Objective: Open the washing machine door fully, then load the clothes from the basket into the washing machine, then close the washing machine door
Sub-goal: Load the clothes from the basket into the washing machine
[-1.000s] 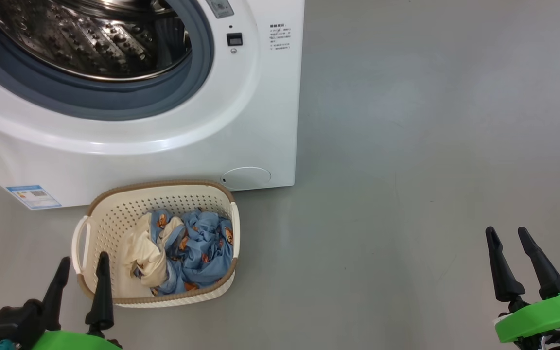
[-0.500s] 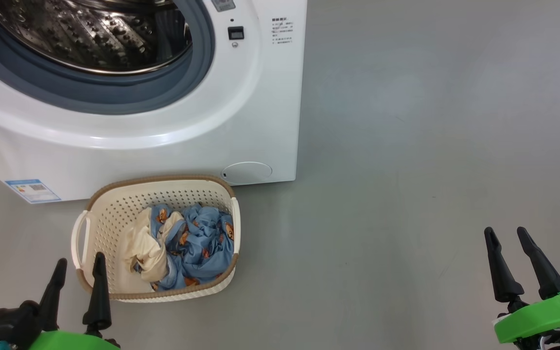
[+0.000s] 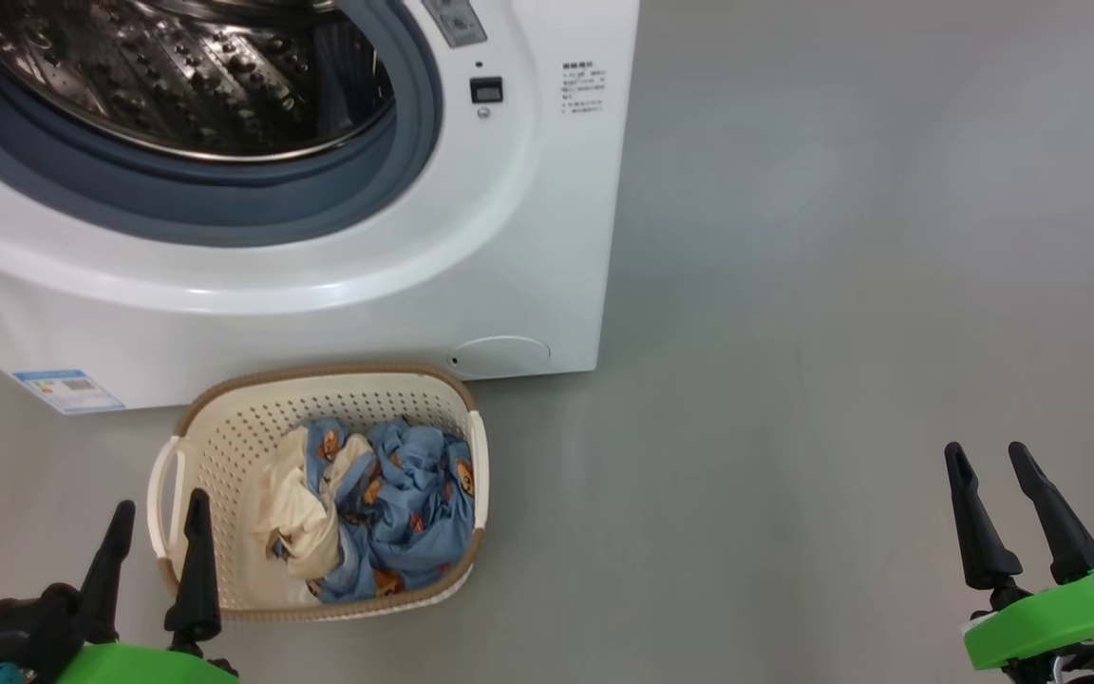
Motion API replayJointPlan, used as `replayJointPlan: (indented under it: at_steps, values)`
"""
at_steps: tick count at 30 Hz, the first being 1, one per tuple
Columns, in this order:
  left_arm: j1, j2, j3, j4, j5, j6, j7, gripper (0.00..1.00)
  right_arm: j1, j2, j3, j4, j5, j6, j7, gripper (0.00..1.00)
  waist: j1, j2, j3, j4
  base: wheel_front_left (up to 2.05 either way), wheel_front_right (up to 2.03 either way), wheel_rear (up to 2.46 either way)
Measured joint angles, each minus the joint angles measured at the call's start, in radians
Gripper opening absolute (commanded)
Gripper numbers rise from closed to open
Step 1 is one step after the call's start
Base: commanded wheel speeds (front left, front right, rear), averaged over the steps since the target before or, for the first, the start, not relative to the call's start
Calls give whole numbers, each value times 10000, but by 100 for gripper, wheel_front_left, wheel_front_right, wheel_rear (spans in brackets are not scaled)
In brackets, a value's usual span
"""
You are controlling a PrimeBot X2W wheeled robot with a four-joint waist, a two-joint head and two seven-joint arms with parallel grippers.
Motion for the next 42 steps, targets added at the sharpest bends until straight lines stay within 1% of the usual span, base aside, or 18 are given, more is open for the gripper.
replayJointPlan:
  at_steps: [9, 22, 29, 35, 42]
  values:
    - [-163, -2, 23, 65, 109, 0, 0, 100, -27, 29, 17, -19, -63, 0, 0, 100, 0, 0, 62, 14, 90, -109, 19]
    - [-238, -56, 10, 228, 194, 0, 0, 100, -91, 33, 67, -27, -104, 0, 0, 100, 0, 0, 275, 26, 5, -5, 0]
    - [-530, -115, -56, 825, 196, 0, 4, 100, -307, 56, 290, -38, -169, 0, 0, 100, 0, 0, 532, 38, 0, 0, 0]
    - [-913, -245, -81, 1661, 180, 0, 4, 100, -562, 130, 435, -48, -207, 0, 0, 100, 0, 0, 885, 28, 0, 0, 0]
    - [-1701, -138, -629, 2713, 94, 0, 6, 100, -971, 301, 660, -96, -244, 0, 0, 100, 0, 0, 1445, -14, 0, 0, 0]
